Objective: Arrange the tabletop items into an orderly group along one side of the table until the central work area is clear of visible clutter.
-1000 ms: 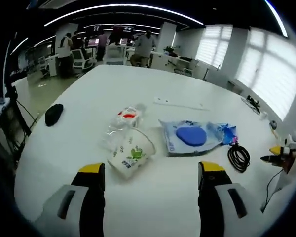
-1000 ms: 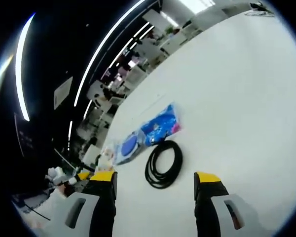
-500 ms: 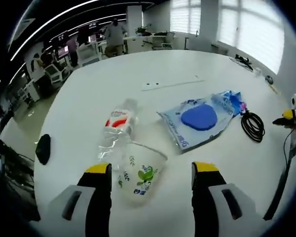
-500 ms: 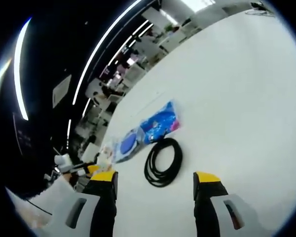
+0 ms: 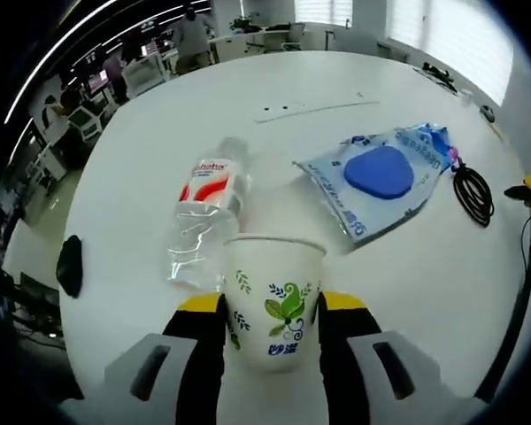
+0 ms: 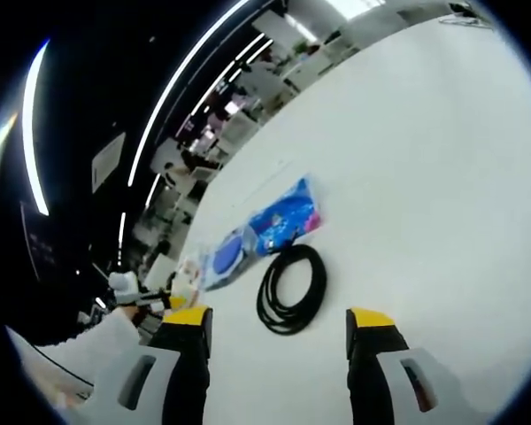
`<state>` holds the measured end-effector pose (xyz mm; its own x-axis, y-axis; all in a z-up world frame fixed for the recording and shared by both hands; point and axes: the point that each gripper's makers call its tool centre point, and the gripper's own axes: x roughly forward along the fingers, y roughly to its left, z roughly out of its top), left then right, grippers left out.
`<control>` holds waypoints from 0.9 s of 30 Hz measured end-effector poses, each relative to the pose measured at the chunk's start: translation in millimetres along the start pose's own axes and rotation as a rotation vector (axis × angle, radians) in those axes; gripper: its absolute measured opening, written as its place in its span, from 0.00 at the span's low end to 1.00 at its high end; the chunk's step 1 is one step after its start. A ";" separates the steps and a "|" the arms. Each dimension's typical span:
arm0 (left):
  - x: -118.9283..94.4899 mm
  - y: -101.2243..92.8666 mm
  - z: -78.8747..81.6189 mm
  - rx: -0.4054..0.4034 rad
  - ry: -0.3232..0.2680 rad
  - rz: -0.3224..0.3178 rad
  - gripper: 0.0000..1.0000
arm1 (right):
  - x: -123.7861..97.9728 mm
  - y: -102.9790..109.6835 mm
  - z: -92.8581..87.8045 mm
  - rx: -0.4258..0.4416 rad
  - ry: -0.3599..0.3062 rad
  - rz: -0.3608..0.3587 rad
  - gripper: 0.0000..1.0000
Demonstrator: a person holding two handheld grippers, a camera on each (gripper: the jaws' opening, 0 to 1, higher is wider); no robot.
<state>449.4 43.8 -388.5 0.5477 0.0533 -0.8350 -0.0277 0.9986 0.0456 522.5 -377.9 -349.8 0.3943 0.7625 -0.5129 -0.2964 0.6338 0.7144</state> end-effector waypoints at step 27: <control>-119.8 -116.7 28.4 -0.296 -0.509 -0.210 0.38 | 6.6 28.1 -2.5 -0.034 0.007 0.109 0.61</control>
<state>410.8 -79.2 -278.3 0.8945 -0.0787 -0.4400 -0.0668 0.9498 -0.3058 514.6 -354.7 -334.3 0.3523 0.8282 -0.4359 -0.3667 0.5506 0.7499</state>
